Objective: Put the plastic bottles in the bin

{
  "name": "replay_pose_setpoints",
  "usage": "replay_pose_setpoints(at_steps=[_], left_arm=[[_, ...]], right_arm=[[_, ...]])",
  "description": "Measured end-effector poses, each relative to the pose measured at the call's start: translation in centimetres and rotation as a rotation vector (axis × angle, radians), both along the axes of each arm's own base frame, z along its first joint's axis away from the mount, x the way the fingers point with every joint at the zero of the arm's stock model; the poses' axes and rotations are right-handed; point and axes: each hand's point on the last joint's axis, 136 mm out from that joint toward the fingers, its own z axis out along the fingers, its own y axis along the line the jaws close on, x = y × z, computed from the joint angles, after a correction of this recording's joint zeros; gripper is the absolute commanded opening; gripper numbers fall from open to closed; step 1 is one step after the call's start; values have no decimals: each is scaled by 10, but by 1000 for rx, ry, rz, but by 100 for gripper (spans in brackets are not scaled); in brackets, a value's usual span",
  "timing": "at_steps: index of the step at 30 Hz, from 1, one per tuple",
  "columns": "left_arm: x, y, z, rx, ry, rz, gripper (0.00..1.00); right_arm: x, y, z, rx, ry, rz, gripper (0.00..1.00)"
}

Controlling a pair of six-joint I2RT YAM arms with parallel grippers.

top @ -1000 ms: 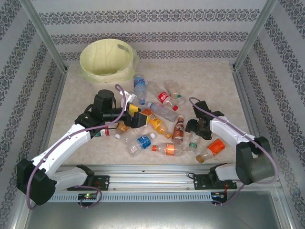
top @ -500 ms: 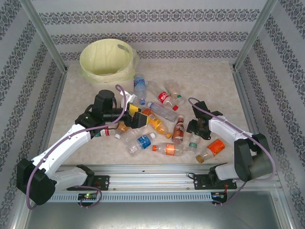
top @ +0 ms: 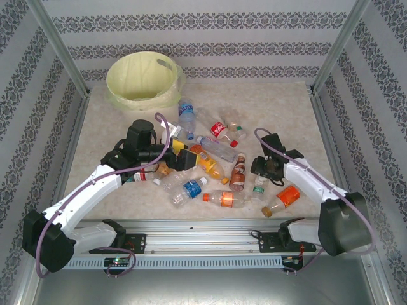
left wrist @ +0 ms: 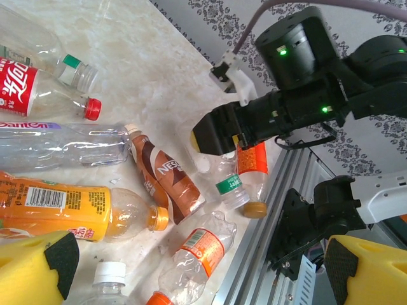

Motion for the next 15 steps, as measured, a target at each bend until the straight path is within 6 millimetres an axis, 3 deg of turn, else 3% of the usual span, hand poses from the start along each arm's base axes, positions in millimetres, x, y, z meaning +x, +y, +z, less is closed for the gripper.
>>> replay_pose_setpoints(at_steps=[6,15], left_arm=[[-1,-2,-6,28,15,15,100],[-24,-28,-22,79,81,9,100]], right_arm=[[2,3,27,27,-76,18,55],[14,16,74,109,-195,46,53]])
